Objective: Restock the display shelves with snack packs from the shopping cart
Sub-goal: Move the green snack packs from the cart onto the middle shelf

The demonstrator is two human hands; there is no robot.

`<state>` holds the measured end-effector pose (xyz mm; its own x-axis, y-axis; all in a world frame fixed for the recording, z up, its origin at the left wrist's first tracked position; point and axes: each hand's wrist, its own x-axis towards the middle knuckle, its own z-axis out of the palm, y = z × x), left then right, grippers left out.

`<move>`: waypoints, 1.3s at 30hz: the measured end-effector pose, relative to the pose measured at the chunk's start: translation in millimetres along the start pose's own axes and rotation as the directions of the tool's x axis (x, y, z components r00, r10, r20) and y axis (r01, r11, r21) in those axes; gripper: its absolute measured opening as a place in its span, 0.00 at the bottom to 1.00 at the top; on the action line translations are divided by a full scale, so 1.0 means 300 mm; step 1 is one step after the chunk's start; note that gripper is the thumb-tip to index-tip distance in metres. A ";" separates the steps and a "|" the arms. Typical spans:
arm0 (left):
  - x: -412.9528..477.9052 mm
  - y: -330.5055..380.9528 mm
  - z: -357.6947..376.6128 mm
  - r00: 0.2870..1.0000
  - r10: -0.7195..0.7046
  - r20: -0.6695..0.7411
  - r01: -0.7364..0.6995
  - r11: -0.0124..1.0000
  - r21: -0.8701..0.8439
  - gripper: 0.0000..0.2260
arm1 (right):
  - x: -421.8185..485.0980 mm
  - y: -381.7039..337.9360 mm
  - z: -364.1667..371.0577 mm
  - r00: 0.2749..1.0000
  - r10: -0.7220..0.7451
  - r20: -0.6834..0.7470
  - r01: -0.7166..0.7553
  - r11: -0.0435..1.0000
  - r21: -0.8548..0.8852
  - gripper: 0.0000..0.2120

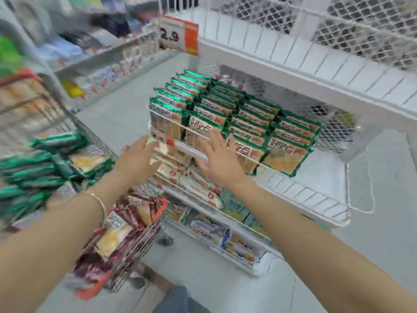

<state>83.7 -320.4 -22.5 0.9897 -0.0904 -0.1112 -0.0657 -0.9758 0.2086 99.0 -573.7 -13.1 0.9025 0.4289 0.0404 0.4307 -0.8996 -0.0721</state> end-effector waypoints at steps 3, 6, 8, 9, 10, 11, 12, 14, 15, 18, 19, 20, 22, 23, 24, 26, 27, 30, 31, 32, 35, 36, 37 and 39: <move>-0.131 -0.179 0.003 0.990 -0.139 0.036 0.139 0.990 0.009 0.29 | 0.063 -0.225 0.048 0.992 -0.117 0.051 0.116 0.993 0.018 0.31; -0.237 -0.354 0.004 0.958 -0.276 0.082 0.275 0.961 0.018 0.31 | 0.118 -0.438 0.101 0.978 -0.200 0.065 0.194 0.977 0.088 0.29; -0.291 -0.459 0.011 0.929 -0.344 0.133 0.346 0.938 0.009 0.32 | 0.145 -0.558 0.141 0.968 -0.231 0.103 0.219 0.969 0.111 0.28; -0.312 -0.509 0.016 0.918 -0.368 0.151 0.373 0.928 -0.007 0.31 | 0.156 -0.612 0.162 0.961 -0.243 0.133 0.228 0.966 0.122 0.28; -0.328 -0.559 0.019 0.905 -0.392 0.164 0.401 0.916 -0.021 0.31 | 0.168 -0.661 0.187 0.951 -0.257 0.170 0.234 0.962 0.141 0.28; -0.341 -0.608 0.020 0.895 -0.411 0.173 0.423 0.906 -0.036 0.31 | 0.181 -0.706 0.213 0.941 -0.268 0.206 0.236 0.957 0.167 0.29; -0.349 -0.657 0.018 0.888 -0.422 0.184 0.436 0.899 -0.043 0.31 | 0.199 -0.747 0.239 0.932 -0.275 0.234 0.234 0.954 0.189 0.29; -0.349 -0.758 0.017 0.878 -0.429 0.213 0.449 0.892 -0.054 0.30 | 0.248 -0.819 0.291 0.921 -0.278 0.272 0.228 0.952 0.202 0.29; -0.343 -0.806 0.015 0.875 -0.428 0.228 0.451 0.891 -0.059 0.29 | 0.279 -0.850 0.315 0.917 -0.269 0.294 0.218 0.956 0.195 0.29; -0.315 -0.949 -0.002 0.868 -0.424 0.259 0.457 0.886 -0.080 0.28 | 0.374 -0.942 0.363 0.903 -0.214 0.373 0.155 0.971 0.182 0.30; -0.308 -0.993 -0.006 0.871 -0.418 0.258 0.454 0.886 -0.097 0.28 | 0.402 -0.972 0.373 0.894 -0.195 0.404 0.128 0.974 0.186 0.30; -0.300 -1.033 -0.011 0.876 -0.411 0.253 0.449 0.886 -0.117 0.27 | 0.431 -1.000 0.384 0.886 -0.178 0.428 0.105 0.976 0.190 0.30; -0.287 -1.107 -0.019 0.880 -0.409 0.241 0.449 0.881 -0.145 0.24 | 0.484 -1.054 0.406 0.873 -0.156 0.462 0.068 0.977 0.201 0.30; -0.283 -1.140 -0.022 0.878 -0.416 0.236 0.457 0.875 -0.158 0.23 | 0.509 -1.078 0.417 0.869 -0.143 0.474 0.046 0.976 0.211 0.30; -0.282 -1.169 -0.027 0.871 -0.427 0.242 0.472 0.864 -0.173 0.23 | 0.534 -1.100 0.427 0.866 -0.132 0.483 0.026 0.975 0.219 0.29; -0.280 -1.220 -0.035 0.858 -0.449 0.249 0.500 0.842 -0.205 0.24 | 0.586 -1.133 0.440 0.857 -0.127 0.500 0.012 0.974 0.227 0.29; -0.276 -1.245 -0.035 0.852 -0.461 0.247 0.513 0.830 -0.219 0.23 | 0.616 -1.147 0.447 0.853 -0.135 0.504 0.025 0.975 0.220 0.29; -0.268 -1.291 -0.049 0.837 -0.479 0.264 0.543 0.787 -0.293 0.21 | 0.723 -1.184 0.467 0.855 -0.161 0.493 0.047 0.971 0.235 0.31; -0.266 -1.299 -0.053 0.836 -0.483 0.261 0.547 0.773 -0.320 0.19 | 0.763 -1.194 0.472 0.875 -0.160 0.458 0.055 0.971 0.234 0.32; -0.264 -1.305 -0.056 0.829 -0.503 0.246 0.560 0.750 -0.352 0.18 | 0.806 -1.202 0.476 0.901 -0.164 0.401 0.087 0.975 0.204 0.33; -0.246 -1.311 -0.065 0.796 -0.581 0.170 0.590 0.684 -0.428 0.17 | 0.953 -1.221 0.487 0.927 -0.298 0.226 0.298 0.954 0.036 0.38; -0.239 -1.306 -0.066 0.785 -0.599 0.156 0.599 0.671 -0.438 0.16 | 1.004 -1.227 0.492 0.920 -0.340 0.193 0.341 0.940 0.028 0.39; -0.229 -1.296 -0.067 0.776 -0.613 0.146 0.605 0.661 -0.444 0.16 | 1.059 -1.234 0.500 0.917 -0.358 0.177 0.359 0.933 0.028 0.40; -0.207 -1.276 -0.066 0.751 -0.644 0.145 0.627 0.626 -0.463 0.15 | 1.177 -1.245 0.534 0.910 -0.368 0.192 0.379 0.925 -0.023 0.45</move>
<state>49.9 62.8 -76.4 0.7667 0.5321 -0.3592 0.6386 -0.5752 0.5112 257.6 -73.1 -131.5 0.6639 0.7368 -0.1276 0.7402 -0.6718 -0.0284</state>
